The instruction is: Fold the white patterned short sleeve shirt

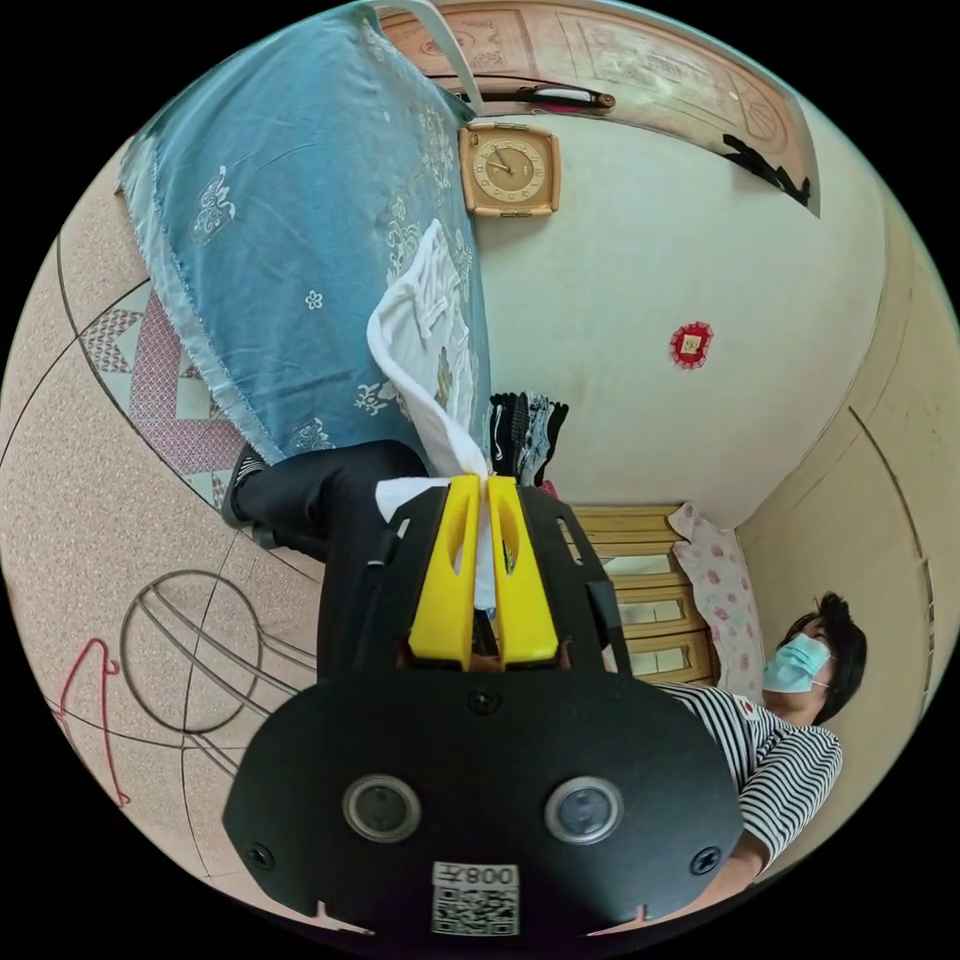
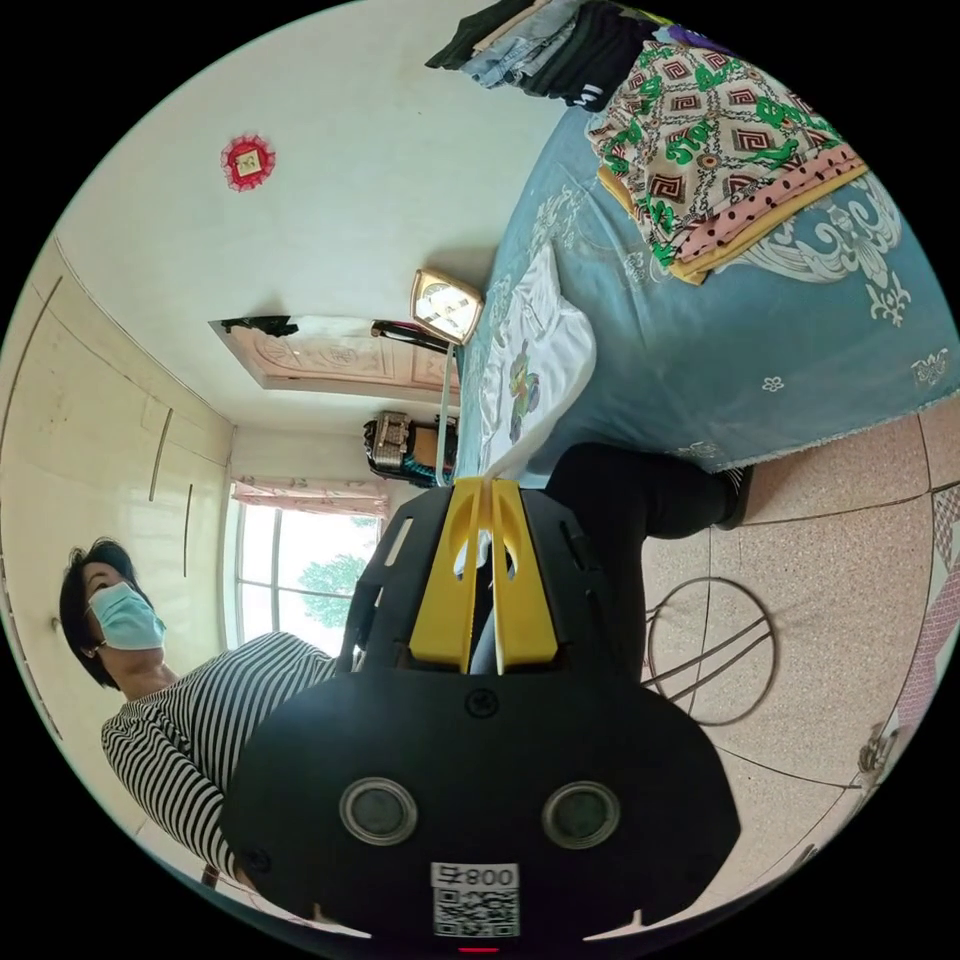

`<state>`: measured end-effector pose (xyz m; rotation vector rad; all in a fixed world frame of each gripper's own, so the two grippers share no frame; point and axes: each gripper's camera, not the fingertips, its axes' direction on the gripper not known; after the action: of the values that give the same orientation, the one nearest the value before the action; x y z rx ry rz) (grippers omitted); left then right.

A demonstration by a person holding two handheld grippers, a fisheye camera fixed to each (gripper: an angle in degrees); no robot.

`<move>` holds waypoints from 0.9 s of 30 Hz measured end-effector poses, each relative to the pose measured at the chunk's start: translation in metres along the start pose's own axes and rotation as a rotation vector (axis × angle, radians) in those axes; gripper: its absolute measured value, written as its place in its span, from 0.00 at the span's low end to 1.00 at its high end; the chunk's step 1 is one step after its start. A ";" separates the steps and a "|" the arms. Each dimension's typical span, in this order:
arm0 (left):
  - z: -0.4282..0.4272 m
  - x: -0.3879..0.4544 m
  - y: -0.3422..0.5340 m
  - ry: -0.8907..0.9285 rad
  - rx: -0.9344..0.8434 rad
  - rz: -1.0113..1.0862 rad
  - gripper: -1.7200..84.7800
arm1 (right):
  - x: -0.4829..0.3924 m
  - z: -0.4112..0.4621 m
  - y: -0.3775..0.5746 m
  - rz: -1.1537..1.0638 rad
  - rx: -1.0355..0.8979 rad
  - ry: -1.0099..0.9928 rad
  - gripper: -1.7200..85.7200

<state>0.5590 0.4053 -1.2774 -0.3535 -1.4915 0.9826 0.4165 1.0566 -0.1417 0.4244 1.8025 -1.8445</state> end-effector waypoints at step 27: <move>0.164 0.002 -0.333 0.019 0.004 0.093 0.04 | 0.007 0.201 -0.422 -0.091 -0.007 0.030 0.04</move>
<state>0.5148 0.1502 -1.0108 -0.4311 -1.4663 1.0531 0.1997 0.8474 0.2162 0.3746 1.8761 -1.9022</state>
